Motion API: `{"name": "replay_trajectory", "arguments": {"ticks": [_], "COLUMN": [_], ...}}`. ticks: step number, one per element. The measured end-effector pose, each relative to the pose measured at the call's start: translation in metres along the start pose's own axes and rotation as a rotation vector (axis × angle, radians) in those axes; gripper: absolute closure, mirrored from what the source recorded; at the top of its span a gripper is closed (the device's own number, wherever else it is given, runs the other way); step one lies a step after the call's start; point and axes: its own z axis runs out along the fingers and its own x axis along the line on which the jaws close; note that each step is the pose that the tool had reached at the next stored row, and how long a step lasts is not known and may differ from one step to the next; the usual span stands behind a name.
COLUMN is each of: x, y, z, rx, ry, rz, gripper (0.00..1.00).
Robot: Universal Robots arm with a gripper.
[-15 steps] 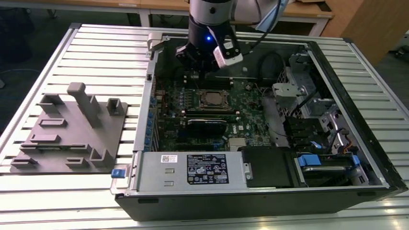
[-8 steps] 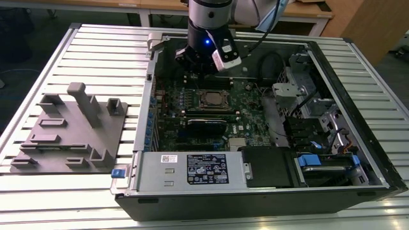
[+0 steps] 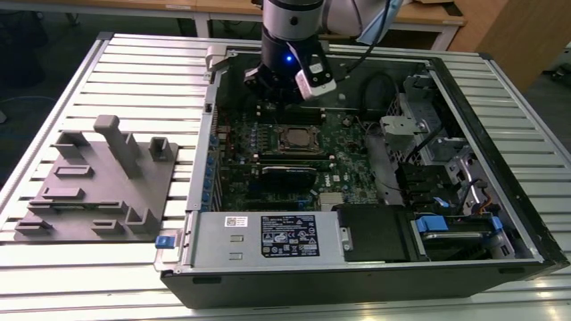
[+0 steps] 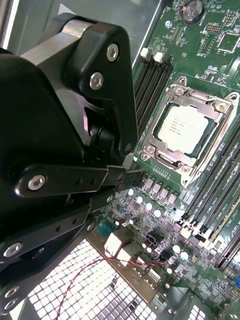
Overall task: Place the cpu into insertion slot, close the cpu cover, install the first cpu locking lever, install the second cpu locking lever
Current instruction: 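Install the first cpu locking lever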
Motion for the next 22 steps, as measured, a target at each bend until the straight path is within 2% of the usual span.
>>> {"name": "replay_trajectory", "arguments": {"ticks": [5,13,22], "x": [0.0056,0.0157,0.0231], "y": [-0.0003,0.0026,0.0063], "z": [0.0029,0.0133,0.0163], "rx": [0.0000,0.0001,0.0002], "ry": [0.0000,0.0000,0.0000], "rz": [0.000,0.000,0.000], "gripper": [0.90,0.90,0.90]}}
